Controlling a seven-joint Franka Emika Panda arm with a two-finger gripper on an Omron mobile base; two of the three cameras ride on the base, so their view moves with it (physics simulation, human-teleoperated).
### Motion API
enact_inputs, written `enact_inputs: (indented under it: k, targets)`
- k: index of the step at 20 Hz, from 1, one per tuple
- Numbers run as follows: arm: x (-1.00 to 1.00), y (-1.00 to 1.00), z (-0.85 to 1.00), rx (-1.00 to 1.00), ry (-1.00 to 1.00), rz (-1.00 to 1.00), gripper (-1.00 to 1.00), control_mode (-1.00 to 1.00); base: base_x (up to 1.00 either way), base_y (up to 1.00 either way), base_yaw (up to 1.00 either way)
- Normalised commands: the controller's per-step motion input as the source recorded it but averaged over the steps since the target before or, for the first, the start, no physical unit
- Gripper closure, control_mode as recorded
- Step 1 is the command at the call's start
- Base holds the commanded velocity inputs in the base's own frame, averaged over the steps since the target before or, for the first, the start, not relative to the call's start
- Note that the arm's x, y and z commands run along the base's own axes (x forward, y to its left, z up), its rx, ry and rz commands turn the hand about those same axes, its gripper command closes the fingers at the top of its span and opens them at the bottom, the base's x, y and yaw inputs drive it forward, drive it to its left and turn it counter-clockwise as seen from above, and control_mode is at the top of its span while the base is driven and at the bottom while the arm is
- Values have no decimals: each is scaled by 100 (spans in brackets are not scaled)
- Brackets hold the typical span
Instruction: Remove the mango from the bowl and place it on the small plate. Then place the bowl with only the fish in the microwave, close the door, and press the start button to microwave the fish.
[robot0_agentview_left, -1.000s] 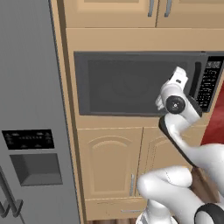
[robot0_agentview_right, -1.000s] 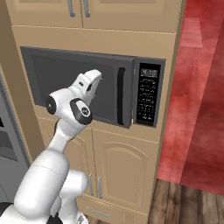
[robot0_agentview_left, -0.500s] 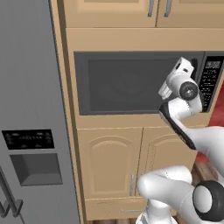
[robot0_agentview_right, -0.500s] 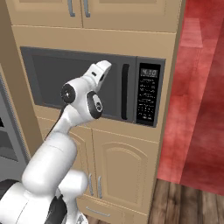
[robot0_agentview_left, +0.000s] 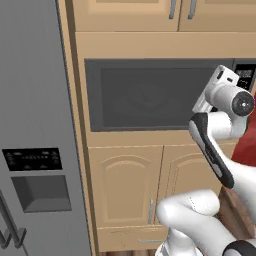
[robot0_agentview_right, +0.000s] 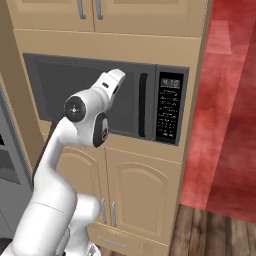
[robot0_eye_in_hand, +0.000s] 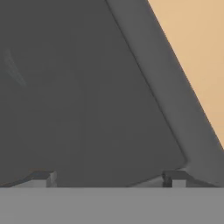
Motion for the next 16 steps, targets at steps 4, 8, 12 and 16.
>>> enact_inputs:
  k: [4, 8, 12, 16]
  targets:
    - [-100, 0, 24, 9, 0, 0, -100, -100, 0, 0, 0]
    - [-100, -25, -8, 24, 5, -9, -100, -100, 0, 0, 0]
    - [-81, -35, -60, 26, 4, -19, -100, -100, 0, 0, 0]
    - [-66, -21, -66, 26, 0, -17, -100, -100, 0, 0, 0]
